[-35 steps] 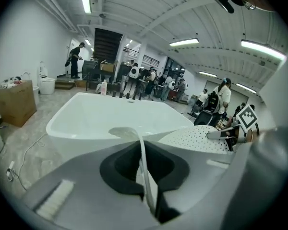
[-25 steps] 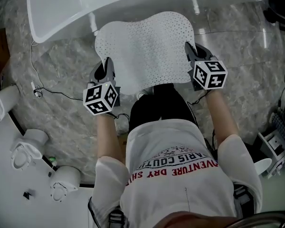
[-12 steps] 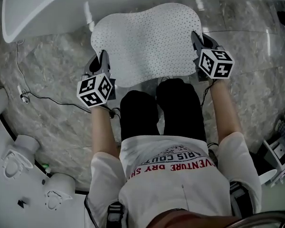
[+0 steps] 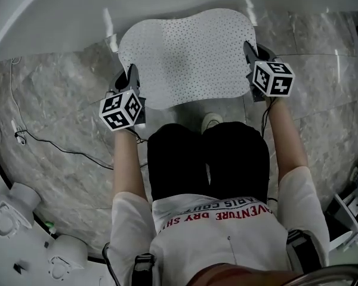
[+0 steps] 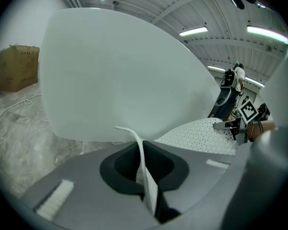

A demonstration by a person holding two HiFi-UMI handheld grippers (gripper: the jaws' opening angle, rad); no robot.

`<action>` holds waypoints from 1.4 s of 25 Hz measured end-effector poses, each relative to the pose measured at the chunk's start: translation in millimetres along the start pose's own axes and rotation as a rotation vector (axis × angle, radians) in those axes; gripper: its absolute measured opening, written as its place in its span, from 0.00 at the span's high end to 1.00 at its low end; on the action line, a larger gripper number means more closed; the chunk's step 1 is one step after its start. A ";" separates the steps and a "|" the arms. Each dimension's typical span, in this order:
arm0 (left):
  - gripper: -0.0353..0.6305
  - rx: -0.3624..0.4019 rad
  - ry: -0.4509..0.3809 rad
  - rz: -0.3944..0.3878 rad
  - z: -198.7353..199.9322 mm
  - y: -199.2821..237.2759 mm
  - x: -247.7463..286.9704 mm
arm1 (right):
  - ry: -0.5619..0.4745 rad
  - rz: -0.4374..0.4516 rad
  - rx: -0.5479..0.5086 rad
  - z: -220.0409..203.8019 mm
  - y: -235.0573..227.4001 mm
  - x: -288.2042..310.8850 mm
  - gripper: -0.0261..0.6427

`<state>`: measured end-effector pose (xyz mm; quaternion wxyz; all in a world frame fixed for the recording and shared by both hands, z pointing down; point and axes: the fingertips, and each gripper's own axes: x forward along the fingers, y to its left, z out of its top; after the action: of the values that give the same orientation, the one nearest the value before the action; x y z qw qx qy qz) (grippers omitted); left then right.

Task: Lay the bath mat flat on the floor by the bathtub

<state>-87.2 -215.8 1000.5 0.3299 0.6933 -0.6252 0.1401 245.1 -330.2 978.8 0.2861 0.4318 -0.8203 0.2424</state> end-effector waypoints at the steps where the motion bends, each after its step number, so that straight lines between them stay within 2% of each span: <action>1: 0.92 -0.005 0.000 0.003 -6.0 6.0 7.4 | 0.003 -0.006 -0.002 -5.1 -5.8 7.6 0.94; 6: 0.92 -0.007 0.030 0.045 -33.2 32.2 34.5 | 0.030 -0.029 0.007 -26.8 -31.9 37.9 0.94; 14: 0.92 0.077 0.070 0.070 -64.6 48.6 60.7 | 0.115 -0.098 -0.043 -68.7 -48.6 74.7 0.94; 18: 0.92 0.081 0.084 0.089 -83.4 66.8 75.0 | 0.152 -0.147 -0.052 -88.5 -65.5 89.4 0.94; 25: 0.92 0.088 0.177 0.158 -124.9 106.8 87.0 | 0.237 -0.224 -0.073 -127.4 -97.9 105.7 0.94; 27: 0.92 0.072 0.200 0.166 -135.9 115.5 90.6 | 0.262 -0.250 -0.078 -138.8 -104.7 108.6 0.94; 32: 0.91 -0.032 0.274 0.191 -159.5 138.1 97.2 | 0.341 -0.280 -0.036 -166.1 -108.7 114.8 0.94; 33: 0.90 -0.042 0.288 0.195 -163.5 140.7 97.5 | 0.352 -0.280 -0.039 -169.8 -108.3 115.2 0.87; 34: 0.83 -0.049 0.301 0.196 -167.4 142.3 98.0 | 0.361 -0.282 -0.048 -172.6 -108.3 115.7 0.72; 35: 0.70 -0.056 0.313 0.198 -171.2 143.6 98.4 | 0.369 -0.292 -0.058 -174.6 -109.2 116.0 0.64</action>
<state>-170.0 -183.8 1228.0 0.4269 0.5887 -0.6349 0.2609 329.3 -339.3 1199.5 0.4756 0.4855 -0.6897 0.2496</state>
